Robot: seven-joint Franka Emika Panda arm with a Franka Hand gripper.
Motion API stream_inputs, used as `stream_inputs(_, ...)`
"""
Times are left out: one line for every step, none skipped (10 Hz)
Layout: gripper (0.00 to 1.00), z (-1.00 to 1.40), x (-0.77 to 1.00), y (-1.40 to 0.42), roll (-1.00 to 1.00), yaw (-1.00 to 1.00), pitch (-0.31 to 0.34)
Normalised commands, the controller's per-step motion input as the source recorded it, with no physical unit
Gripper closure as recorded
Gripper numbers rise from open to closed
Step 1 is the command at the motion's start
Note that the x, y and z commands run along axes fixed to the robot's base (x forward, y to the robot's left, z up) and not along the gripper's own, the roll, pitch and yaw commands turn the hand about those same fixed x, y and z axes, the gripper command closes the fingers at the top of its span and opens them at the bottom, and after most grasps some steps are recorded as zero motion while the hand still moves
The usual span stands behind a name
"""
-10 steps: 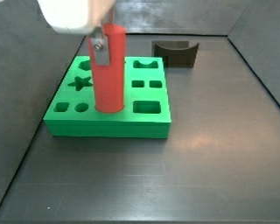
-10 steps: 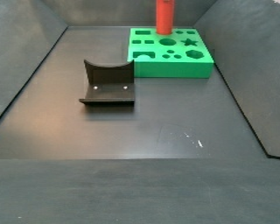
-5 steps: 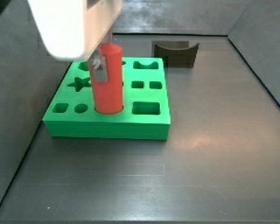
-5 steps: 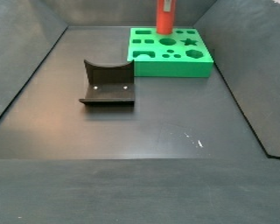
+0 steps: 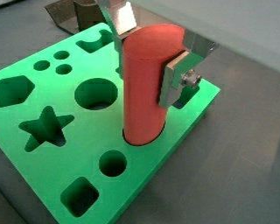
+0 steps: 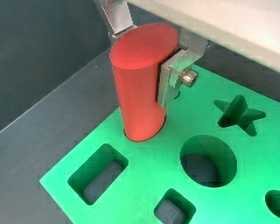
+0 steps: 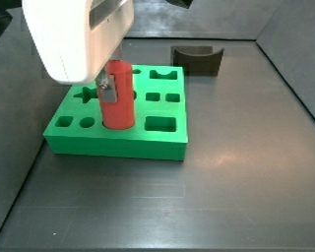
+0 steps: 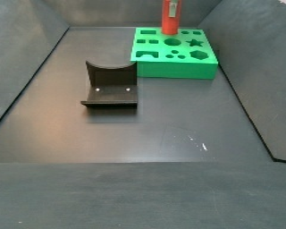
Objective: Insert the oval object.
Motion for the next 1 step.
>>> stream_inputs(1.00,0.00,0.00,0.00,0.00,0.00,0.000)
